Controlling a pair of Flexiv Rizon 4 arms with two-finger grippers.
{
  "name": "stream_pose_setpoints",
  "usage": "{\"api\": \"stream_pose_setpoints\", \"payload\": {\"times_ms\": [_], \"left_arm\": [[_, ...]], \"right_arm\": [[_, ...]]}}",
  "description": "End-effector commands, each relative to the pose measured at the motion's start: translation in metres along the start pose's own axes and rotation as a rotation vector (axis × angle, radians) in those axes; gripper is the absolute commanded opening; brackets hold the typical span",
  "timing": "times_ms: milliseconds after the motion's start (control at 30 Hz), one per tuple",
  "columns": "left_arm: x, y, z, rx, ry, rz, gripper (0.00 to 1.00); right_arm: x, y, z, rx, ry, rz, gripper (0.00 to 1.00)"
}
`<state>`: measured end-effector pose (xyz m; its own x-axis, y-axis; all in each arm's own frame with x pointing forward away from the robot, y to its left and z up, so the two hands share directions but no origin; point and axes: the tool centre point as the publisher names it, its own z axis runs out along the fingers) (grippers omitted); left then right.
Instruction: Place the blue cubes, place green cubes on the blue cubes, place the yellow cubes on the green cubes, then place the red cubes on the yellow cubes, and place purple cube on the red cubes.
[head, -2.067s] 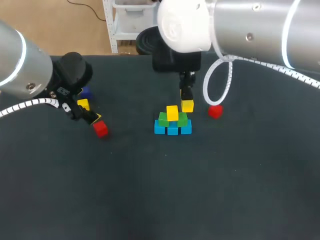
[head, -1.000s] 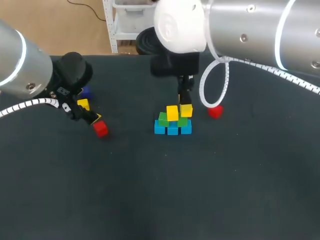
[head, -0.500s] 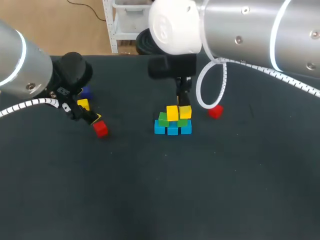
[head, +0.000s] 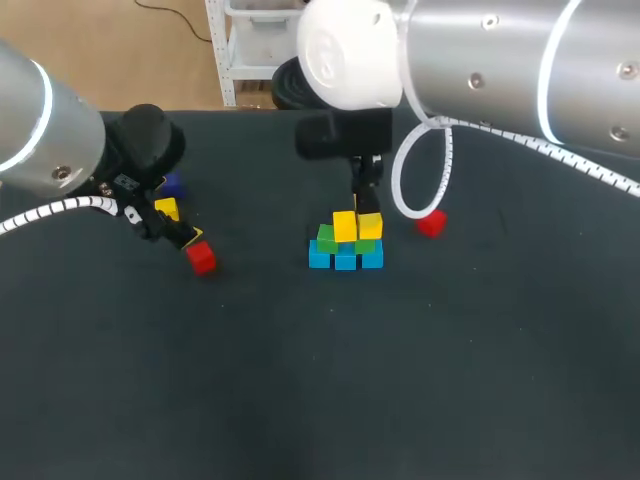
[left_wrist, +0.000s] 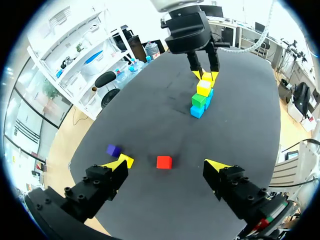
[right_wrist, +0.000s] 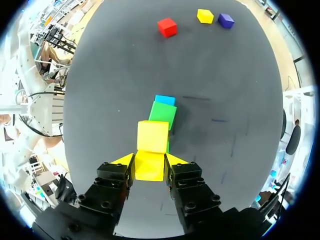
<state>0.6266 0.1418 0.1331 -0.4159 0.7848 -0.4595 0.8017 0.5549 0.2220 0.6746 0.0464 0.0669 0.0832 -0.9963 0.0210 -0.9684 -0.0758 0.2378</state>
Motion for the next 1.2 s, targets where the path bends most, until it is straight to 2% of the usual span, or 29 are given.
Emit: {"api": "stream_pose_setpoints", "payload": {"times_ms": [33, 667, 767, 900, 1000, 1133, 1167, 1200], "left_arm": [[0.0008, 0.0011, 0.0001, 0.003, -0.003, 0.002, 1.00], [0.0008, 0.0011, 0.0001, 0.003, -0.003, 0.002, 1.00], [0.0008, 0.0011, 0.0001, 0.003, -0.003, 0.002, 1.00], [0.0008, 0.0011, 0.0001, 0.003, -0.003, 0.002, 1.00], [0.0008, 0.0011, 0.0001, 0.003, -0.003, 0.002, 1.00], [0.0008, 0.0011, 0.0001, 0.003, -0.003, 0.002, 1.00], [0.0008, 0.0011, 0.0001, 0.003, -0.003, 0.002, 1.00], [0.0008, 0.0011, 0.0001, 0.003, -0.003, 0.002, 1.00]], "right_arm": [[0.0013, 0.0007, 0.0003, 0.002, -0.001, 0.002, 0.15], [0.0008, -0.0008, 0.0025, 0.001, -0.001, -0.007, 0.17], [0.0008, -0.0012, 0.0027, 0.001, -0.003, -0.007, 0.21], [0.0007, -0.0014, 0.0030, 0.001, -0.004, -0.008, 0.39], [0.0007, -0.0019, 0.0034, 0.000, -0.003, -0.009, 0.47], [0.0006, -0.0023, 0.0035, 0.000, -0.003, -0.011, 0.49], [0.0006, -0.0024, 0.0036, 0.000, -0.004, -0.012, 0.75], [0.0006, -0.0024, 0.0036, 0.000, -0.004, -0.013, 0.82]]}}
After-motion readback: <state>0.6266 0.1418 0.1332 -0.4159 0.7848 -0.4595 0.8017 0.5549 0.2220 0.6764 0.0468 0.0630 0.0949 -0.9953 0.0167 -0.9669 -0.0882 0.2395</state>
